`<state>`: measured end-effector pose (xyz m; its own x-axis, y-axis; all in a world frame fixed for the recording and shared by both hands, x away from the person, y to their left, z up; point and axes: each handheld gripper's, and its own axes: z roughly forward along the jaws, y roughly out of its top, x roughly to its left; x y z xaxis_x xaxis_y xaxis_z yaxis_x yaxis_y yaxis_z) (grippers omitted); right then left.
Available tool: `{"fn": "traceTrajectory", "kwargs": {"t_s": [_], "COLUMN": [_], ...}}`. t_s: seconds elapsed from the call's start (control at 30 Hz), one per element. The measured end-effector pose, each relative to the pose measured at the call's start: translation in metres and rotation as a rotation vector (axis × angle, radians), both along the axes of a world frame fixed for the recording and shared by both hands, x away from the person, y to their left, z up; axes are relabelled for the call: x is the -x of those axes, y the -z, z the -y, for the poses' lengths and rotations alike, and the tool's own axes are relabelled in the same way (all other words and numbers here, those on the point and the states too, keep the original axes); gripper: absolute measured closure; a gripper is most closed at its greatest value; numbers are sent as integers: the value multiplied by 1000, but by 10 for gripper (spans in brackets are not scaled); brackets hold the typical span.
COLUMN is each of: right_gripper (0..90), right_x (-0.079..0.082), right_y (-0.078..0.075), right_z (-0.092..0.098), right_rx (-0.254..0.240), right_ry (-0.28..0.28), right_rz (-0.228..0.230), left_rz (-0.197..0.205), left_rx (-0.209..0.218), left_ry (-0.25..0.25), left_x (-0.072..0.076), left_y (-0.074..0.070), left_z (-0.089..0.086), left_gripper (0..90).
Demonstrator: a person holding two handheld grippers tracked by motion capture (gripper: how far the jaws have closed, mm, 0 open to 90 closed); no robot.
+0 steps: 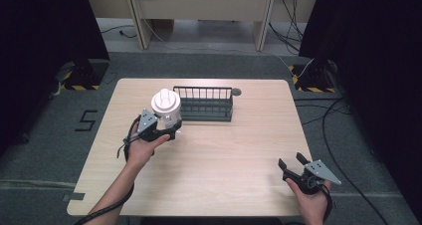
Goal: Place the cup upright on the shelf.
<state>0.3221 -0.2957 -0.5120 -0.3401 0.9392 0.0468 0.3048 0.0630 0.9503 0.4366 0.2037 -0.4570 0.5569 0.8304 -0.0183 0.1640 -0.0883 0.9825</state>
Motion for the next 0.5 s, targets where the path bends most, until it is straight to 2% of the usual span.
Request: {"fn": "traceTrajectory", "kwargs": {"t_s": [0.5], "right_gripper": [250], "right_x": [0], "right_y": [0], "right_z": [-1], "right_rx": [-2], "right_ry": [-2], "right_rz": [-2], "left_rz": [11], "left_rx": [6], "left_ry": [6], "left_x": [-13], "left_y": [-13], "left_z": [10], "left_gripper": [176]}}
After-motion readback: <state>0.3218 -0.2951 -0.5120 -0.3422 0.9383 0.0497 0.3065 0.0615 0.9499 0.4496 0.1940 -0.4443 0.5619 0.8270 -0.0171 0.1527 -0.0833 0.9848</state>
